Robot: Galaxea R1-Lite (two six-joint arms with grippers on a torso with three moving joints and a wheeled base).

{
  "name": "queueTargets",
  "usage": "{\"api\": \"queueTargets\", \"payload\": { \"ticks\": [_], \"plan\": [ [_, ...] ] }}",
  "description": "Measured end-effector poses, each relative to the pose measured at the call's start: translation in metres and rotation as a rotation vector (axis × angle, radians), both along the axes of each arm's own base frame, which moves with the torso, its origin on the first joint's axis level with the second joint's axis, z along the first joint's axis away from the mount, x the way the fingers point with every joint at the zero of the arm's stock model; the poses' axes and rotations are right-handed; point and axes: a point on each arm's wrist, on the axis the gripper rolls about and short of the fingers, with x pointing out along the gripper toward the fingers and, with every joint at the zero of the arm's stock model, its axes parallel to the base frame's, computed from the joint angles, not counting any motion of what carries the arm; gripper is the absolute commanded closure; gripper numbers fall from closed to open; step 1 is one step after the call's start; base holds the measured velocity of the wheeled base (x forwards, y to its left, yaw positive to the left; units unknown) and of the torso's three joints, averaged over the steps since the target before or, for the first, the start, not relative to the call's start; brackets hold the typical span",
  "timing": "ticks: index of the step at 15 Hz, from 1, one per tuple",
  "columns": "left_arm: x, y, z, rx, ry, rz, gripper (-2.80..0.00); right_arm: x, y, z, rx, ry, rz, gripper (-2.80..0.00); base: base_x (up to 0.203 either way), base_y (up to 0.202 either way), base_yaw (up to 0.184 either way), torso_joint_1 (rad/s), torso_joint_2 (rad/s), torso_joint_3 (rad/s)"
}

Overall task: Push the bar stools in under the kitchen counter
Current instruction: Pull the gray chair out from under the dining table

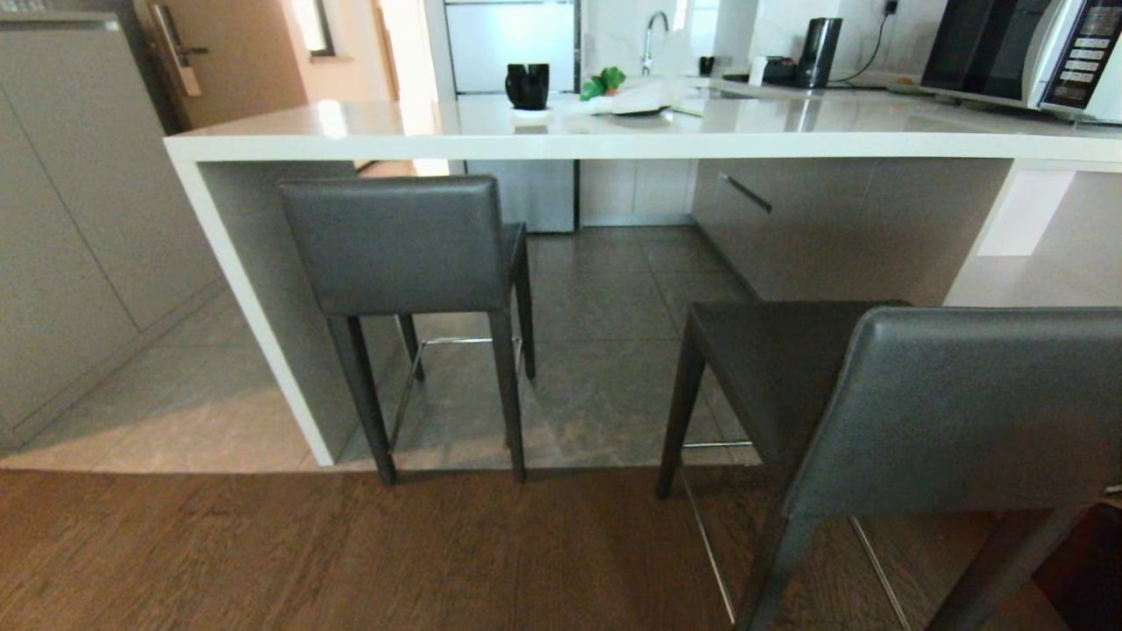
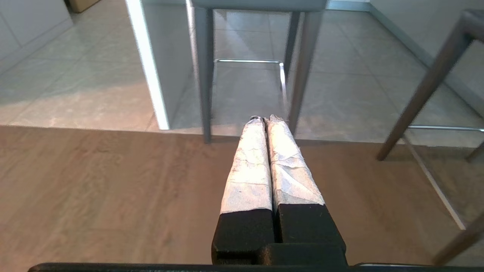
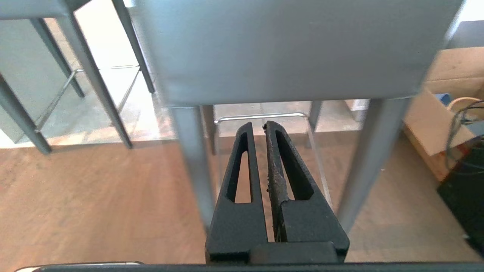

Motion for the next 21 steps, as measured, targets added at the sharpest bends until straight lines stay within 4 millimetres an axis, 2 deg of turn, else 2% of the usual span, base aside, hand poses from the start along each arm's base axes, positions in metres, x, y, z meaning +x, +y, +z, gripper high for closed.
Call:
{"api": "queueTargets", "payload": {
  "ticks": [21],
  "plan": [
    [0.0, 0.0, 0.0, 0.0, 0.0, 0.001, 0.0, 0.0, 0.0, 0.0, 0.001, 0.0, 0.0, 0.0, 0.0, 0.188, -0.002, 0.004, 0.0, 0.003]
  ]
}}
